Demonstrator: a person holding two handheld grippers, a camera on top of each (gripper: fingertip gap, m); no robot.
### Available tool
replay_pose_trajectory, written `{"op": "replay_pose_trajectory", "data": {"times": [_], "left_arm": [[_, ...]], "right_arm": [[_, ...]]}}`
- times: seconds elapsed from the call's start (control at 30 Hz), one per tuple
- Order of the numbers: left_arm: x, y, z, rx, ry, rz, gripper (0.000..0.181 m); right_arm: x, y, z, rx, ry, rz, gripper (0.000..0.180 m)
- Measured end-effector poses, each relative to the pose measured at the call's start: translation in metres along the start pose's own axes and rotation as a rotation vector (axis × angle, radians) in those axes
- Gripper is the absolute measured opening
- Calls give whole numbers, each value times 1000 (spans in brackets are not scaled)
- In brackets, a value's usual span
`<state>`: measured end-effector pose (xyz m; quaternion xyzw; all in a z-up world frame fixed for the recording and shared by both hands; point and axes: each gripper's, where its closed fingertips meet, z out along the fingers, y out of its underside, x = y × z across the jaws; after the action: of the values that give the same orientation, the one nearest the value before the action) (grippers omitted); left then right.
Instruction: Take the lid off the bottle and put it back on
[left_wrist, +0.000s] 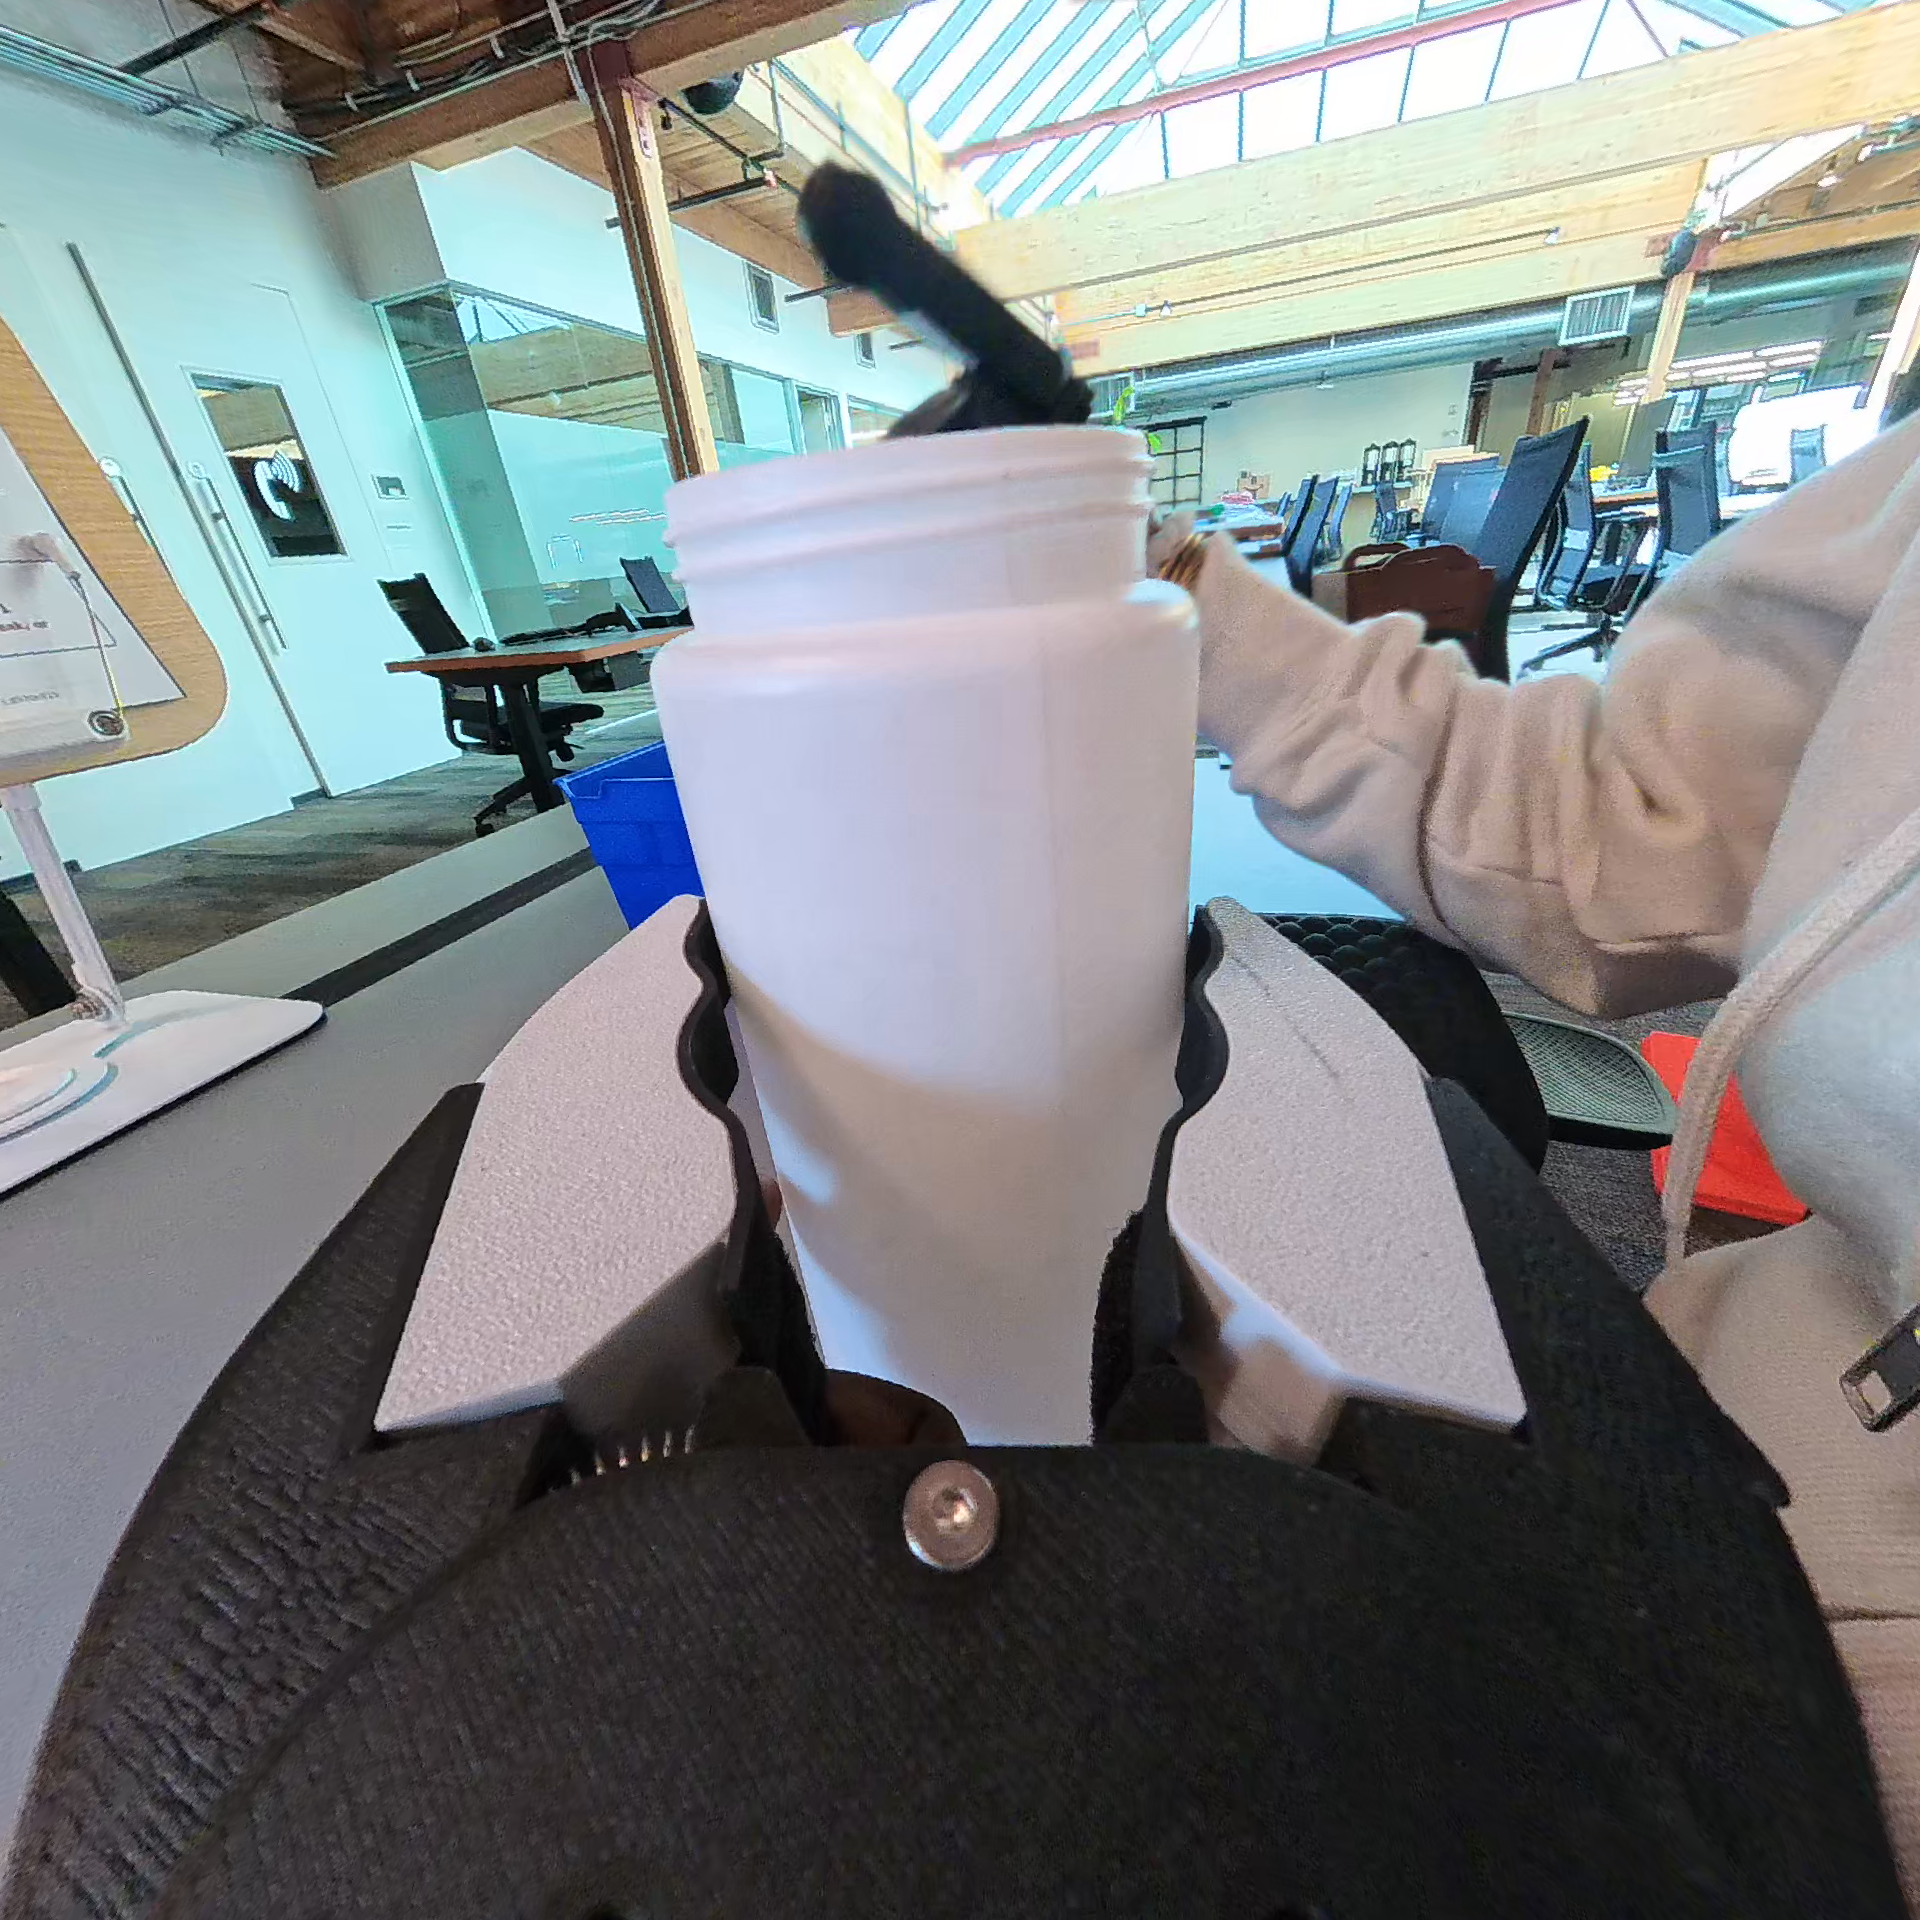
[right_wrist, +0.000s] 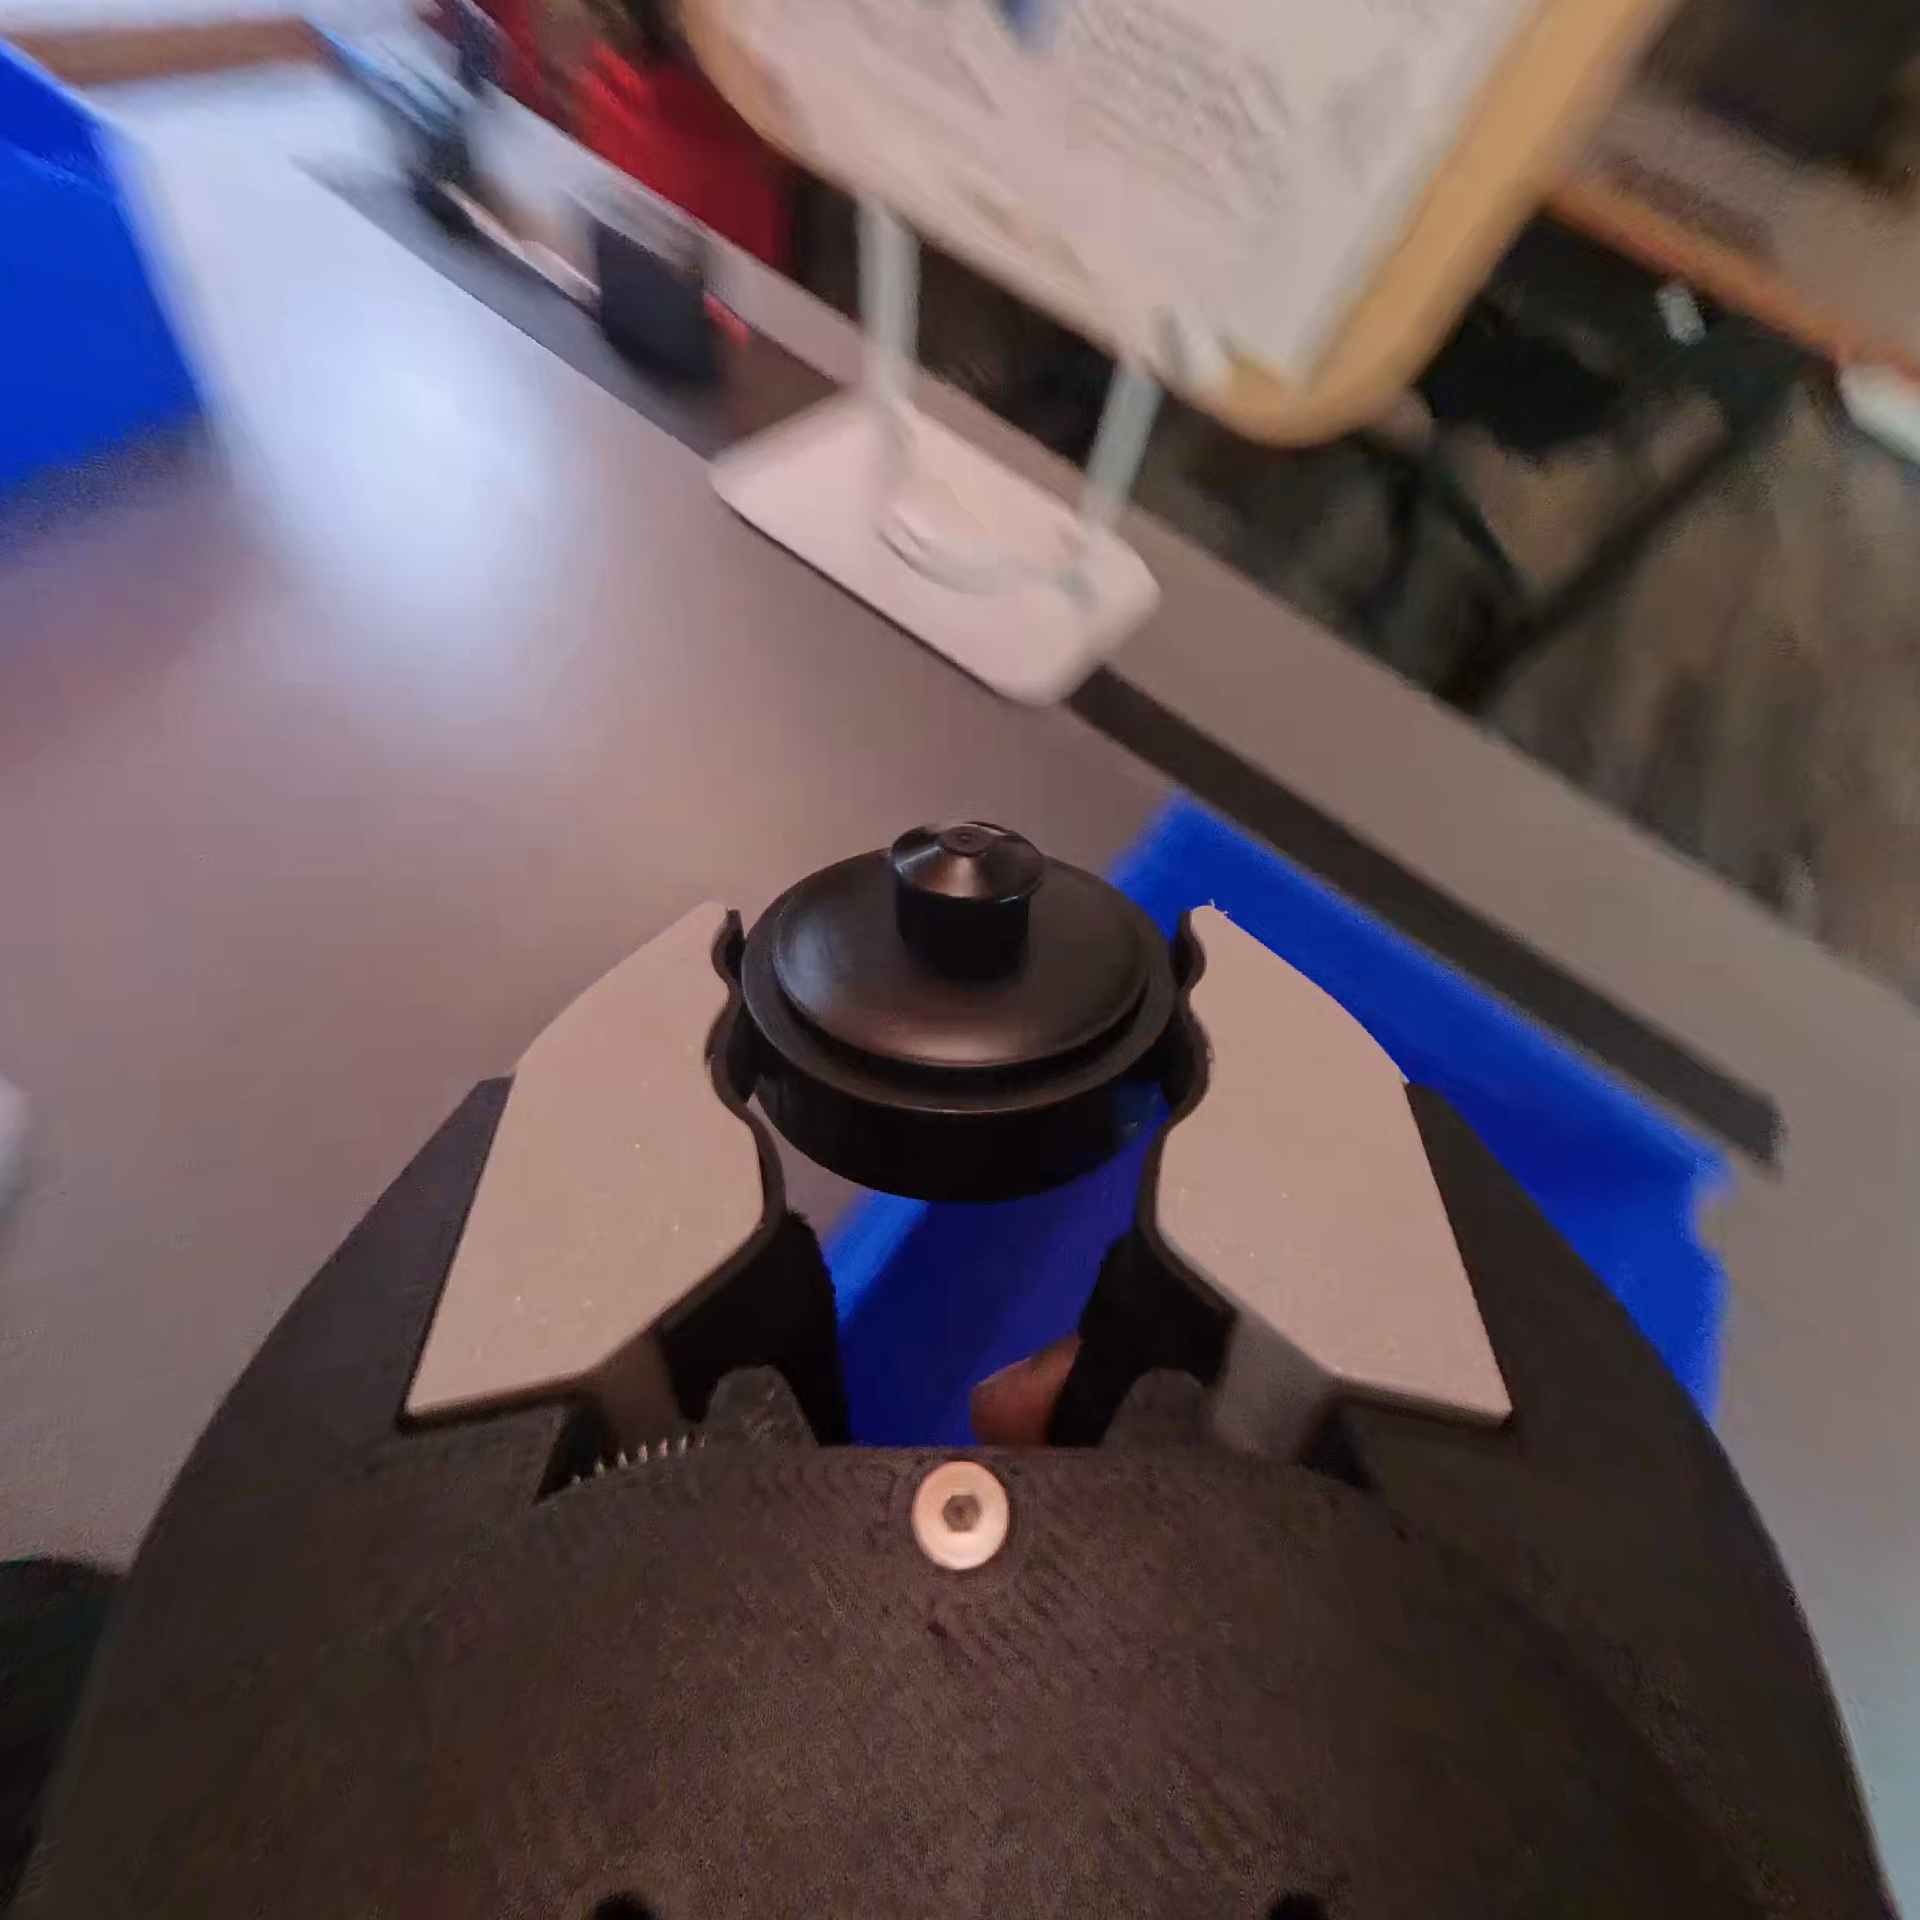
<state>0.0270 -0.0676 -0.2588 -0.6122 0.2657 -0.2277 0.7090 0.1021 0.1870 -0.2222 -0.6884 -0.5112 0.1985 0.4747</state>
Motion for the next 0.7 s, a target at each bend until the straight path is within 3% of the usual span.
{"op": "replay_pose_trajectory", "data": {"times": [0.17, 0.3, 0.57, 0.7], "left_arm": [[0, 0, 0, 4, -2, -2, 84], [0, 0, 0, 6, -2, 0, 84], [0, -1, 1, 8, -3, 0, 84], [-1, -1, 1, 8, -6, 1, 85]], "right_arm": [[80, 99, 41, -321, 219, 183, 79], [110, 148, 61, -429, 316, 278, 79], [123, 190, 69, -516, 381, 377, 81], [121, 191, 64, -531, 370, 386, 97]]}}
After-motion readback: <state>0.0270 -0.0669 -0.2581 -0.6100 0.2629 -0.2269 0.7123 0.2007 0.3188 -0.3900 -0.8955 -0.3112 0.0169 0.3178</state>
